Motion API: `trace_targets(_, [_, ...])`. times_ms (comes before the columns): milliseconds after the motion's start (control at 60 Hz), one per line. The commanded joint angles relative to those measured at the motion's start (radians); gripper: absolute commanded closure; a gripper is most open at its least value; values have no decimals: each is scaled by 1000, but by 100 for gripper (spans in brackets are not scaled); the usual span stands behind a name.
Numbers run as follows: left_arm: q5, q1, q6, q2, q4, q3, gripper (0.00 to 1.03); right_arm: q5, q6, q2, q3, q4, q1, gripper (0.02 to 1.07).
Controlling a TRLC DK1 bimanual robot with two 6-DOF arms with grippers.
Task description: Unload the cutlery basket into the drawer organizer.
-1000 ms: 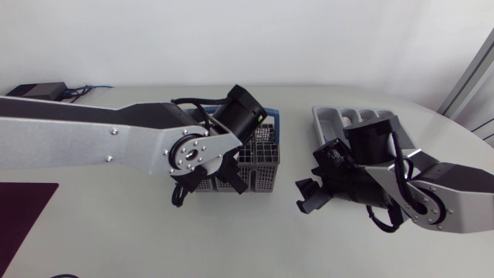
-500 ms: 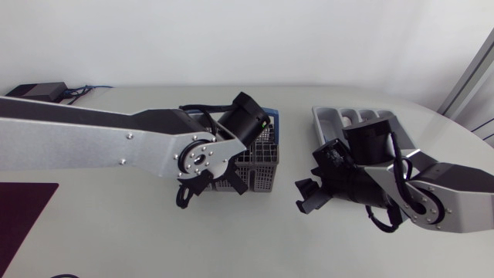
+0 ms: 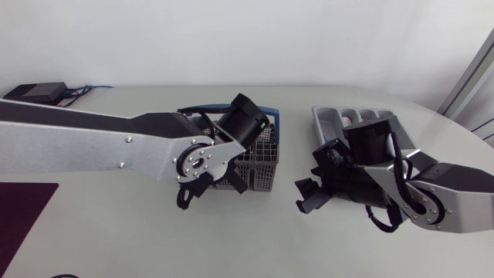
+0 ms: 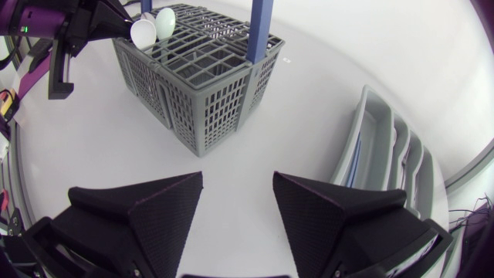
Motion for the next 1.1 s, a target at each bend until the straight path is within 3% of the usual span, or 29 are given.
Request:
trace_targets(0, [-21, -9, 15, -29, -2, -28, 91, 6, 28, 21, -28, 14, 9, 40])
trace_targets(367, [-27, -13, 47, -92, -3, -28, 91, 7, 26, 10, -22, 14, 29, 40])
trace_targets(650, [-38, -13, 62, -138, -6, -32, 91, 10, 26, 2, 21, -19, 156, 40])
trace_targets(1083, [-47, -26, 78, -207, -48, -21, 91, 33, 34, 50, 91, -29, 233, 40])
